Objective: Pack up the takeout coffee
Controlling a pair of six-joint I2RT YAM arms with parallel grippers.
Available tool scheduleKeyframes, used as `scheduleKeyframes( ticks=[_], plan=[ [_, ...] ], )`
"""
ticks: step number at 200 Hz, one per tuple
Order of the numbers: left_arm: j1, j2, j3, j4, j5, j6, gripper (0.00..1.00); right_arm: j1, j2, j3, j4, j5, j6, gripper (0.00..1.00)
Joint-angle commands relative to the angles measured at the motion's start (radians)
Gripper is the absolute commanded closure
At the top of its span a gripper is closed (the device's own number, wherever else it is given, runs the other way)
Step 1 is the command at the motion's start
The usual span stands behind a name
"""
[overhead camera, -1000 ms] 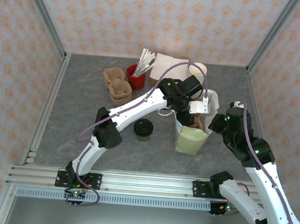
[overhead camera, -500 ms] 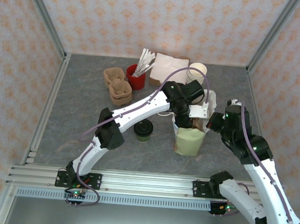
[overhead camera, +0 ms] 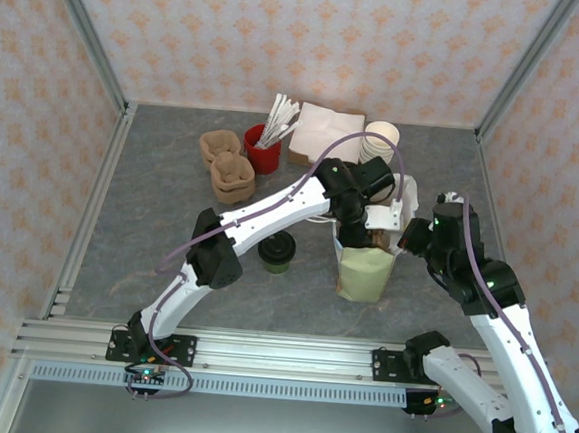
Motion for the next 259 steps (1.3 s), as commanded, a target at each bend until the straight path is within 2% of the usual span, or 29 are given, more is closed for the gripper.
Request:
scheduleKeyframes(
  ticks=[1, 80, 115, 185, 259],
  plan=[
    [-0.01, 0.051, 0.016, -0.014, 0.025, 0.014, 0.69, 0.003, -0.001, 0.015, 0.021, -0.024, -0.011, 1.0],
    [-0.011, 0.063, 0.018, 0.012, 0.029, 0.0, 0.67, 0.004, -0.004, 0.017, 0.018, -0.026, -0.015, 1.0],
    [-0.01, 0.045, 0.034, 0.017, 0.025, -0.016, 0.51, 0.005, -0.008, 0.018, 0.016, -0.025, -0.017, 1.0],
    [-0.01, -0.085, 0.034, 0.029, 0.022, -0.04, 0.22, 0.004, -0.021, 0.018, 0.009, -0.026, -0.013, 1.0],
    [-0.011, -0.223, 0.036, 0.016, -0.016, -0.069, 0.16, 0.004, -0.025, 0.008, 0.021, -0.035, 0.013, 1.0]
  ],
)
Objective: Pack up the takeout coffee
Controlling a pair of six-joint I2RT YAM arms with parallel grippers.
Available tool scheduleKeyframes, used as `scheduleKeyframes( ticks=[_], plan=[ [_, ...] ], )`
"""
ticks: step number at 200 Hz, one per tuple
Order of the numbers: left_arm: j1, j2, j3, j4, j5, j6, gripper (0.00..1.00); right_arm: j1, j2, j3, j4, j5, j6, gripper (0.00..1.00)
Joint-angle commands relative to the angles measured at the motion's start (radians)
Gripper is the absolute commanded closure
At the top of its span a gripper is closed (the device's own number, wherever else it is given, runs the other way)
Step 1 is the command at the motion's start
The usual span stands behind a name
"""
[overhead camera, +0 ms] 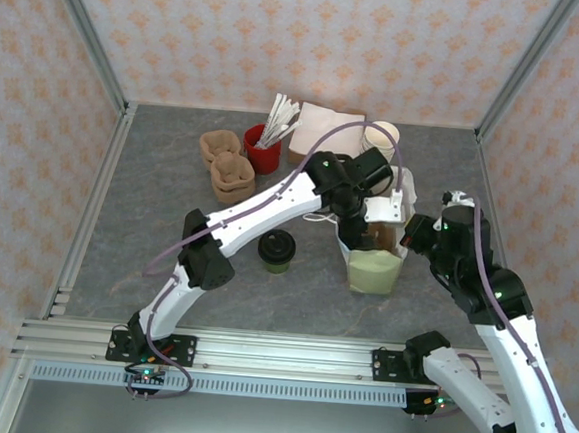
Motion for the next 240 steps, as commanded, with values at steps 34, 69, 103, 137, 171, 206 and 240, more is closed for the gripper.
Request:
scheduleKeyframes(
  ticks=[34, 69, 103, 137, 171, 206, 240],
  plan=[
    [-0.008, -0.175, 0.031, 0.005, -0.032, -0.051, 0.16, 0.004, 0.013, -0.018, -0.001, -0.032, 0.035, 1.0],
    [-0.009, -0.241, 0.043, 0.011, -0.065, -0.138, 0.16, 0.003, 0.022, -0.03, 0.035, -0.074, 0.072, 1.0],
    [-0.009, -0.374, -0.016, 0.06, -0.123, -0.27, 0.16, 0.003, 0.039, -0.01, 0.042, -0.081, 0.103, 0.89],
    [-0.009, -0.574, -0.24, 0.174, -0.231, -0.404, 0.16, 0.003, 0.078, 0.048, -0.004, -0.068, 0.079, 0.64],
    [-0.007, -0.766, -0.458, 0.248, -0.317, -0.5, 0.15, -0.055, 0.136, 0.126, -0.045, -0.084, 0.052, 0.47],
    [0.003, -0.945, -0.684, 0.313, -0.416, -0.576, 0.15, -0.168, 0.227, 0.187, -0.059, -0.173, -0.02, 0.38],
    [0.013, -1.125, -0.909, 0.386, -0.498, -0.656, 0.12, -0.208, 0.303, 0.212, -0.009, -0.299, -0.067, 0.33]
  ],
)
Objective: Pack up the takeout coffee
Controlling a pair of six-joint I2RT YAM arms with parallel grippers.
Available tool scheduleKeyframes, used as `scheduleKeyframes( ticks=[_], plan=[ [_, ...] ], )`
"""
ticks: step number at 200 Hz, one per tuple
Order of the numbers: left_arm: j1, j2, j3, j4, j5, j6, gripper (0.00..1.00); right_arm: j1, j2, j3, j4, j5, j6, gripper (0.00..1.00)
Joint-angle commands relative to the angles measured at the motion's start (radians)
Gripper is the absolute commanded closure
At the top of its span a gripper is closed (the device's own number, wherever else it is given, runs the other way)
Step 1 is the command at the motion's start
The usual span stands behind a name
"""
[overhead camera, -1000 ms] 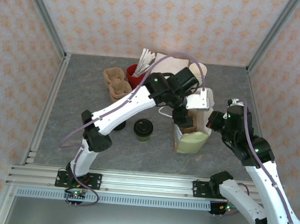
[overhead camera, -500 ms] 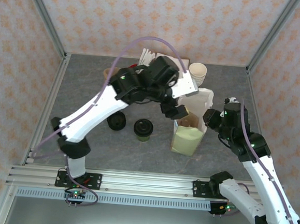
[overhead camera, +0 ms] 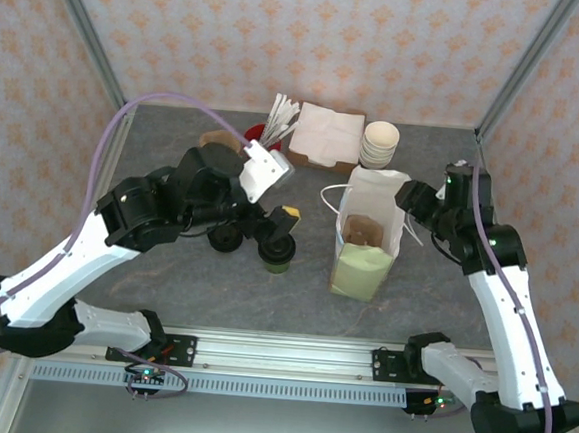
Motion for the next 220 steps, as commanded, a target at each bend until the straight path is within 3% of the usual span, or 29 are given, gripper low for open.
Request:
scheduleKeyframes(
  ticks=[1, 36, 61, 117, 145, 168, 185, 200, 220],
  plan=[
    [0.013, -0.116, -0.129, 0.093, -0.099, -0.094, 0.12, -0.022, 0.045, 0.04, 0.015, -0.122, -0.063, 0.33],
    [0.015, -0.26, -0.294, 0.09, -0.143, -0.165, 0.11, -0.022, 0.118, 0.066, 0.005, -0.097, -0.125, 0.33],
    [0.015, -0.332, -0.375, 0.081, -0.168, -0.201, 0.1, -0.023, 0.179, 0.087, -0.015, -0.096, -0.183, 0.39],
    [0.023, -0.346, -0.467, 0.138, -0.319, -0.186, 0.04, -0.022, 0.256, 0.065, -0.005, -0.15, -0.227, 0.43],
    [0.037, -0.339, -0.613, 0.367, -0.399, -0.094, 0.01, -0.023, 0.256, 0.048, 0.005, -0.194, -0.248, 0.63],
    [0.085, -0.316, -0.737, 0.618, -0.394, -0.047, 0.0, -0.022, 0.206, 0.004, 0.045, -0.198, -0.25, 0.75],
    [0.121, -0.279, -0.784, 0.71, -0.42, -0.047, 0.0, -0.023, 0.162, -0.021, 0.078, -0.214, -0.246, 0.85],
    [0.131, -0.255, -0.805, 0.743, -0.481, -0.091, 0.0, -0.023, 0.135, -0.027, 0.086, -0.187, -0.232, 1.0],
    [0.132, -0.26, -0.835, 0.78, -0.474, -0.134, 0.0, -0.023, 0.107, -0.034, 0.119, -0.205, -0.206, 1.0]
  ],
)
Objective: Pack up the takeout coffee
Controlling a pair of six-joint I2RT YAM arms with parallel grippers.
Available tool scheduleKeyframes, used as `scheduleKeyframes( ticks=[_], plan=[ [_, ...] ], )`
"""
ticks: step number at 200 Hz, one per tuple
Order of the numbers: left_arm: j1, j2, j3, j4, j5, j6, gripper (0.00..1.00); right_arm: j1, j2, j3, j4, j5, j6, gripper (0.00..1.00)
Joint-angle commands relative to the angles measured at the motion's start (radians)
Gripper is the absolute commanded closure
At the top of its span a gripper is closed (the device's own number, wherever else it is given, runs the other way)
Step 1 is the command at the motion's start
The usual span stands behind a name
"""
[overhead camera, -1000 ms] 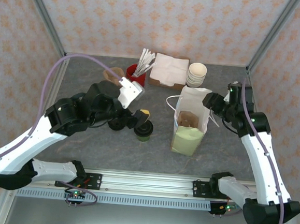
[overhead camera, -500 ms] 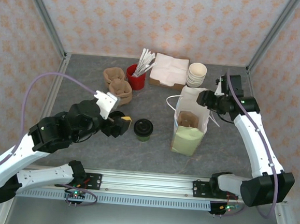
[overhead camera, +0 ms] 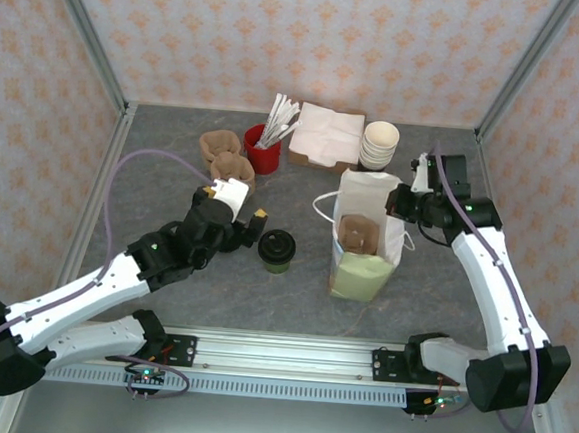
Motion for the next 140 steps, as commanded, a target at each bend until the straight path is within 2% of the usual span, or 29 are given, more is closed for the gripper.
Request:
scheduleKeyframes(
  ticks=[1, 35, 73, 105, 140],
  plan=[
    [0.003, -0.015, -0.022, 0.157, -0.07, -0.051, 0.0, -0.007, -0.055, -0.013, 0.075, -0.011, 0.022, 1.0],
    [0.003, -0.026, 0.025, 0.053, -0.122, -0.129, 0.0, -0.006, -0.136, -0.062, 0.204, -0.085, 0.098, 1.0],
    [0.003, -0.002, 0.141, -0.138, -0.143, -0.174, 0.0, 0.001, -0.264, -0.155, 0.298, -0.102, 0.127, 1.0],
    [0.003, 0.02, 0.186, -0.174, -0.094, -0.209, 0.0, 0.003, -0.382, -0.258, 0.338, -0.086, 0.124, 1.0],
    [0.001, 0.071, 0.264, -0.218, -0.02, -0.214, 0.04, 0.007, -0.419, -0.289, 0.317, -0.08, 0.146, 1.0]
  ],
)
